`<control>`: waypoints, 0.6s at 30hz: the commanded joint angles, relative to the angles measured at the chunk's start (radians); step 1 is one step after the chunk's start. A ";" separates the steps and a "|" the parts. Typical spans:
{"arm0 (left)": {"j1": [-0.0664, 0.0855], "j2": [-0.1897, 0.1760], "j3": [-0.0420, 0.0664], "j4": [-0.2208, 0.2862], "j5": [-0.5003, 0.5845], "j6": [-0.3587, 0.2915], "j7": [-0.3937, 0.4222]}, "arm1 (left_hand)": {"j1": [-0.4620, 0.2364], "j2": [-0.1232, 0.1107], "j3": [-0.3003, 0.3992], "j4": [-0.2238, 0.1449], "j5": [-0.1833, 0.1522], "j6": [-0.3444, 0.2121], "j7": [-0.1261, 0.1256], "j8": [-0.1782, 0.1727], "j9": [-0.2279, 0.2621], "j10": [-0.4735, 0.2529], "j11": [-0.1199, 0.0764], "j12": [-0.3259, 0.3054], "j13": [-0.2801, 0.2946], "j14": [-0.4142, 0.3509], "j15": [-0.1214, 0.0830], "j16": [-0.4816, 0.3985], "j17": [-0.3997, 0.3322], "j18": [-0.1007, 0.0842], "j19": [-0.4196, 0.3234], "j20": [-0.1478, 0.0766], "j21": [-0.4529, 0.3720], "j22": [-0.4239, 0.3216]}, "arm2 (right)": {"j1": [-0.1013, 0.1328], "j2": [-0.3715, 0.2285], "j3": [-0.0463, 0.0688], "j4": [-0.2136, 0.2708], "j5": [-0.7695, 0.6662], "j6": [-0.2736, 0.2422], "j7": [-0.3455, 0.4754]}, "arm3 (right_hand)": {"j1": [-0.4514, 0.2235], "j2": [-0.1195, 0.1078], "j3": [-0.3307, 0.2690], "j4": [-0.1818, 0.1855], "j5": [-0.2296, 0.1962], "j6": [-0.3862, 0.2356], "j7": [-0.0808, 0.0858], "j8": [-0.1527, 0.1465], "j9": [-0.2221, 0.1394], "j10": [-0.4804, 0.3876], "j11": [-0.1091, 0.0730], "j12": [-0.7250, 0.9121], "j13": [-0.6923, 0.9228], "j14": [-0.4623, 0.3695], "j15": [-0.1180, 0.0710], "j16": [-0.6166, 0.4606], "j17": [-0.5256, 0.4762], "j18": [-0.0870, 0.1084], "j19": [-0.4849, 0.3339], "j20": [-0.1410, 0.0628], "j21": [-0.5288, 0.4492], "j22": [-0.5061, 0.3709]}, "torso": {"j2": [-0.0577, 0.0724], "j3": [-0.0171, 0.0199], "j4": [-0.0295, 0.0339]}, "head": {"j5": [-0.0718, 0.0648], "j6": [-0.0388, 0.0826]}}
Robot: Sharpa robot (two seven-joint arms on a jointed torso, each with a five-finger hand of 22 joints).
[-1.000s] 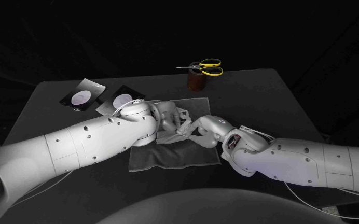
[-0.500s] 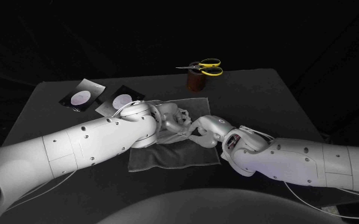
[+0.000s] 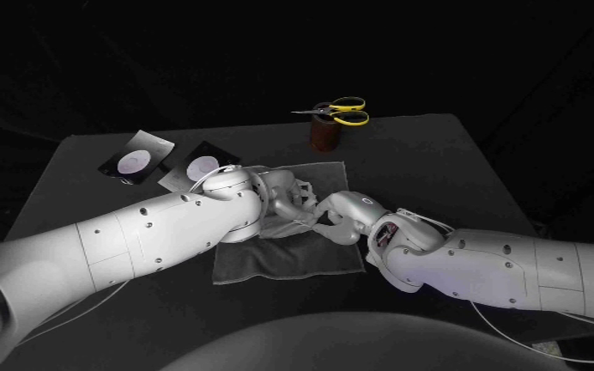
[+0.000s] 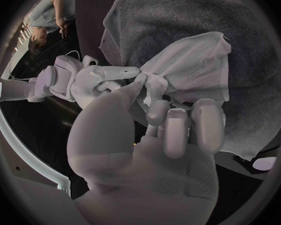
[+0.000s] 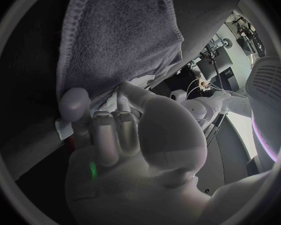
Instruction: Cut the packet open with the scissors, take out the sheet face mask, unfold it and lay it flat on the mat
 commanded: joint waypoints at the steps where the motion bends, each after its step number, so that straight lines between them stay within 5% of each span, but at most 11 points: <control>1: 0.000 0.007 0.000 -0.002 -0.054 0.039 -0.020 | 0.041 0.004 -0.017 -0.010 -0.004 0.007 -0.001 -0.003 0.005 0.002 -0.005 0.005 0.004 0.065 -0.005 0.001 0.093 -0.015 0.003 -0.007 -0.002 0.052 | -0.011 -0.002 -0.010 -0.008 -0.003 0.063 -0.042 | -0.004 -0.004 -0.005 -0.002 -0.005 0.009 0.001 0.002 0.000 0.103 -0.006 0.001 0.248 0.106 -0.006 0.003 0.263 0.020 -0.007 -0.003 -0.004 0.001 | 0.000 -0.0002 0.0003 | 0.000 0.000; 18: -0.001 0.023 0.000 -0.013 -0.094 0.077 -0.050 | 0.096 0.021 -0.075 0.003 -0.003 0.024 -0.010 0.005 0.017 0.008 -0.012 0.011 0.017 0.067 -0.010 0.004 0.100 -0.017 0.009 -0.010 0.005 0.061 | -0.011 -0.002 -0.010 -0.008 -0.005 0.063 -0.046 | -0.005 -0.005 -0.007 -0.002 -0.005 0.009 0.001 0.001 -0.001 0.103 -0.006 0.001 0.248 0.106 -0.006 0.003 0.263 0.020 -0.007 -0.004 -0.004 0.001 | 0.000 0.0000 0.0005 | -0.002 0.000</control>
